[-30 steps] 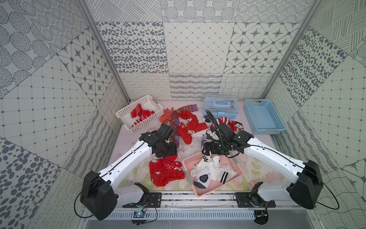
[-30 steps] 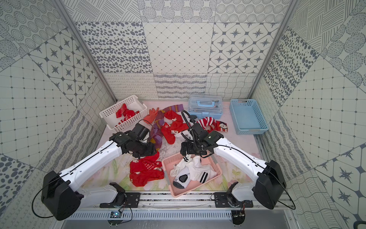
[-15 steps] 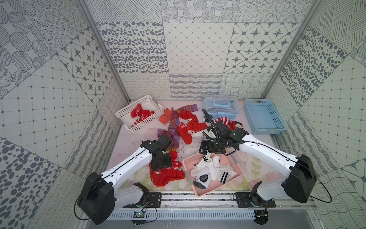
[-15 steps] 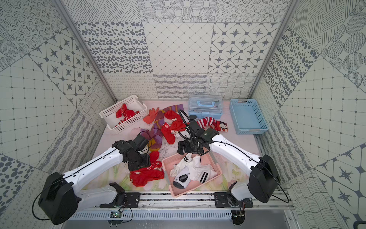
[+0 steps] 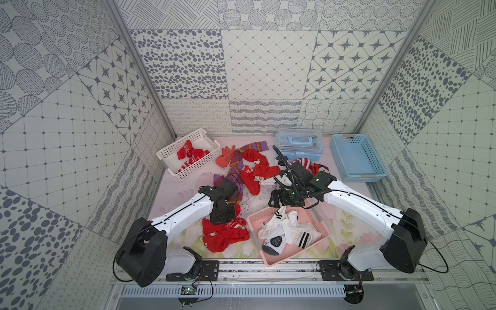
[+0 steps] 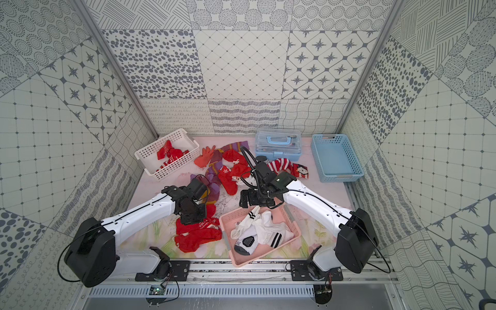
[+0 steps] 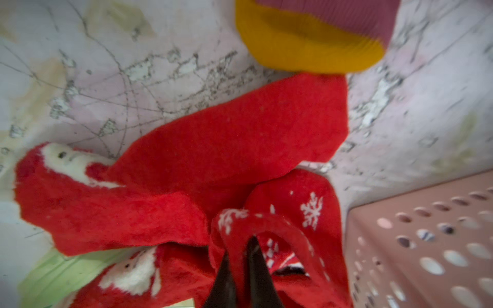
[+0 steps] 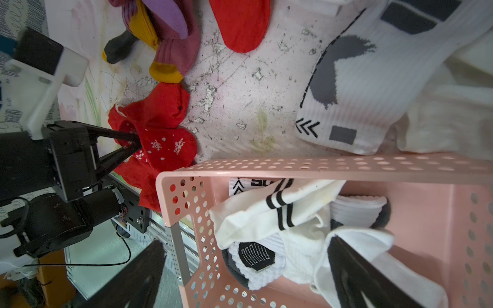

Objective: Sort the socks into the basket by color
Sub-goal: Pick up the sock from the center of the board.

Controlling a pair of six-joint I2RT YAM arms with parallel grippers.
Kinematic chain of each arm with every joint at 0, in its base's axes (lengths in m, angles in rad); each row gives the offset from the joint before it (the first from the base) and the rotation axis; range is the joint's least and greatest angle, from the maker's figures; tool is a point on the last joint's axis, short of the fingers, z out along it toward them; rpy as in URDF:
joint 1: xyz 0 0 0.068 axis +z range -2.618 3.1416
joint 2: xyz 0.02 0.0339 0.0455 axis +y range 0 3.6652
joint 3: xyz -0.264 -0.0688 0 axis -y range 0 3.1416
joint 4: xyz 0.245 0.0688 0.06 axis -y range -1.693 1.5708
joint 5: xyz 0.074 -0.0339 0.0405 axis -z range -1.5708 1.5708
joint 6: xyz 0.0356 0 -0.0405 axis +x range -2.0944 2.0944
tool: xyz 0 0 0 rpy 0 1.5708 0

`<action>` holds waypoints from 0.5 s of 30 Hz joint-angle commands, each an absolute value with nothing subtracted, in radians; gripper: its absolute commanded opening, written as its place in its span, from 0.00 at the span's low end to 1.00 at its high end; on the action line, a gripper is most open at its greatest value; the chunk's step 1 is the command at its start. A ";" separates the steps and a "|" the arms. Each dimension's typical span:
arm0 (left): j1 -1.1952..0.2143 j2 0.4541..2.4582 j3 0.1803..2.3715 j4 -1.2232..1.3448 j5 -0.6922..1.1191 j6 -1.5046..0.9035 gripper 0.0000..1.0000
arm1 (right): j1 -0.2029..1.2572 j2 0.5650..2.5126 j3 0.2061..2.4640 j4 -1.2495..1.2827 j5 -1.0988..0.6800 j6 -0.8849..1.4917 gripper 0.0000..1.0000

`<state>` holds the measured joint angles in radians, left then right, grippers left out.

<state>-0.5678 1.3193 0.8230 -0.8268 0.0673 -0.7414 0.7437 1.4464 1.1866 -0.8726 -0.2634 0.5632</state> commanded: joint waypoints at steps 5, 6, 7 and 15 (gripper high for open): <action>-0.571 1.279 0.972 -0.876 -0.025 -0.669 0.00 | 0.733 1.482 1.242 -0.873 -0.278 0.532 0.98; -0.571 1.274 0.984 -0.882 -0.034 -0.664 0.00 | 0.733 1.486 1.246 -0.872 -0.280 0.531 0.98; -0.569 1.269 0.995 -0.888 -0.044 -0.658 0.00 | 0.733 1.489 1.249 -0.871 -0.281 0.530 0.98; -0.569 1.245 1.053 -0.904 -0.117 -0.638 0.00 | 0.732 1.504 1.260 -0.867 -0.284 0.528 0.98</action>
<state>-0.5682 1.2572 1.0233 -0.8577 -0.0311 -0.6819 0.7334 1.4891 1.2346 -0.8787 -0.2790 0.5419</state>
